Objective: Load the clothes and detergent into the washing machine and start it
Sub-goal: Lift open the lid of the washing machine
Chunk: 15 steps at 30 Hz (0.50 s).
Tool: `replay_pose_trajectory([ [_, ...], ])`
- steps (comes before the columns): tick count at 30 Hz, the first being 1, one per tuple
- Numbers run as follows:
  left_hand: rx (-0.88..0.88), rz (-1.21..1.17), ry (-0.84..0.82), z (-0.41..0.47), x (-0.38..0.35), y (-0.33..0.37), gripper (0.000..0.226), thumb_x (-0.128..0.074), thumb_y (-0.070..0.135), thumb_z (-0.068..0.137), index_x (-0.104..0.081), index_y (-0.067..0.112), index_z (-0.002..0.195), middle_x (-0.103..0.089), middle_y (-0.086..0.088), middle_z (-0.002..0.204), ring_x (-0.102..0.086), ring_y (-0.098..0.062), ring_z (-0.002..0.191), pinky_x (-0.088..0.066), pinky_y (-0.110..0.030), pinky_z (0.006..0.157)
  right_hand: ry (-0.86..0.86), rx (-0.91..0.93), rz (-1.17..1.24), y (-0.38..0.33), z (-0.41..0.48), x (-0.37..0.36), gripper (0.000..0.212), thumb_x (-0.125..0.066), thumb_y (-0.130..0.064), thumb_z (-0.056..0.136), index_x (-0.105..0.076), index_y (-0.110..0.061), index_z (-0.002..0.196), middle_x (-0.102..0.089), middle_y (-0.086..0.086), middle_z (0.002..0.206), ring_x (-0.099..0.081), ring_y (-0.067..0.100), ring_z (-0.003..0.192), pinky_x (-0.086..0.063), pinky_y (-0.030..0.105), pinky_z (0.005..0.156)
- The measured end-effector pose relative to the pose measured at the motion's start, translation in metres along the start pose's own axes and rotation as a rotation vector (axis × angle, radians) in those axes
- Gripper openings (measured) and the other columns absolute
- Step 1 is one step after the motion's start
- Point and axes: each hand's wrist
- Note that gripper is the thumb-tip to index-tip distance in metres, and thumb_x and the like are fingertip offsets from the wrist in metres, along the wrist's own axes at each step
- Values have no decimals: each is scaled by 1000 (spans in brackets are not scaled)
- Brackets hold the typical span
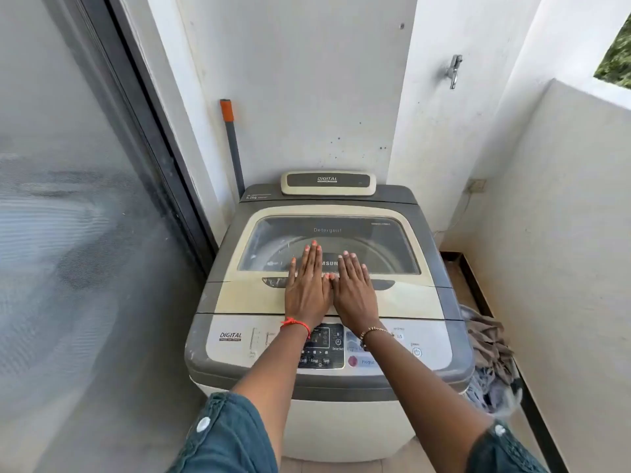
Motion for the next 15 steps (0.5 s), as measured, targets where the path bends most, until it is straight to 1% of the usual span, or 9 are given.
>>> replay_pose_trajectory([
  [2, 37, -18, -14, -3, 3, -1, 56, -15, 32, 97, -38, 2, 139, -39, -10, 146, -38, -23, 135, -1, -34, 112, 5, 15, -16, 1, 0, 0, 86, 16, -43, 76, -20, -4, 144, -16, 12, 155, -6, 23, 145, 0, 34, 117],
  [4, 57, -14, -63, -8, 4, 0, 62, -3, 34, 99, -39, 3, 138, -40, -10, 146, -38, -23, 134, -2, -34, 112, 19, 0, -26, 3, -1, -2, 81, 8, -40, 81, -37, -2, 136, -33, 18, 148, -22, 30, 141, -13, 40, 116],
  [5, 49, -16, -48, -9, 2, -1, 62, -2, 34, 99, -38, 3, 139, -39, -10, 146, -38, -23, 135, -2, -34, 111, 50, 6, -48, 4, 0, -5, 72, -1, -36, 85, -50, -2, 125, -48, 20, 137, -38, 33, 133, -23, 42, 112],
  [6, 41, -16, -73, -9, 3, -2, 59, -5, 33, 99, -38, 4, 139, -39, -9, 146, -37, -23, 135, -2, -34, 112, 96, 12, -67, 5, -1, -8, 59, -11, -32, 89, -59, -4, 109, -61, 19, 119, -53, 35, 119, -31, 43, 105],
  [7, 34, -13, -62, -9, 2, -3, 57, -8, 32, 98, -37, 4, 139, -38, -9, 146, -37, -23, 135, -2, -34, 112, 130, 22, -70, 6, -1, -9, 47, -20, -28, 90, -62, -7, 94, -66, 15, 100, -61, 34, 101, -33, 41, 97],
  [8, 22, -16, -67, -9, 2, -4, 57, -9, 32, 98, -36, 4, 140, -38, -9, 147, -35, -23, 136, -2, -34, 112, 165, 38, -71, 6, -2, -9, 37, -27, -25, 90, -60, -9, 84, -65, 11, 86, -62, 32, 86, -32, 37, 88],
  [10, -2, -24, -60, -11, 2, -5, 59, -5, 35, 99, -32, 4, 142, -33, -8, 149, -28, -21, 138, -1, -34, 112, 202, 56, -18, 9, -2, -9, 31, -31, -23, 90, -56, -10, 77, -59, 9, 77, -56, 31, 74, -29, 33, 78],
  [12, -32, -26, -51, -14, 2, -7, 59, -14, 38, 97, -26, 5, 144, -26, -7, 152, -22, -22, 140, 0, -34, 113, 178, 61, 51, 10, -2, -6, 37, -24, -25, 90, -55, -8, 81, -57, 11, 83, -50, 30, 80, -25, 33, 78],
  [15, -113, -1, -65, -18, 3, -14, 70, -29, 47, 90, -18, 8, 147, -16, -5, 155, -16, -19, 142, 1, -37, 114, 64, 87, 56, 9, 0, 0, 47, -12, -30, 91, -52, -7, 91, -53, 12, 96, -43, 28, 91, -22, 33, 82],
])
Point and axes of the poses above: each hand's wrist, its own z-axis towards the middle knuckle, its own x-axis out of the back of the hand, y = z × x
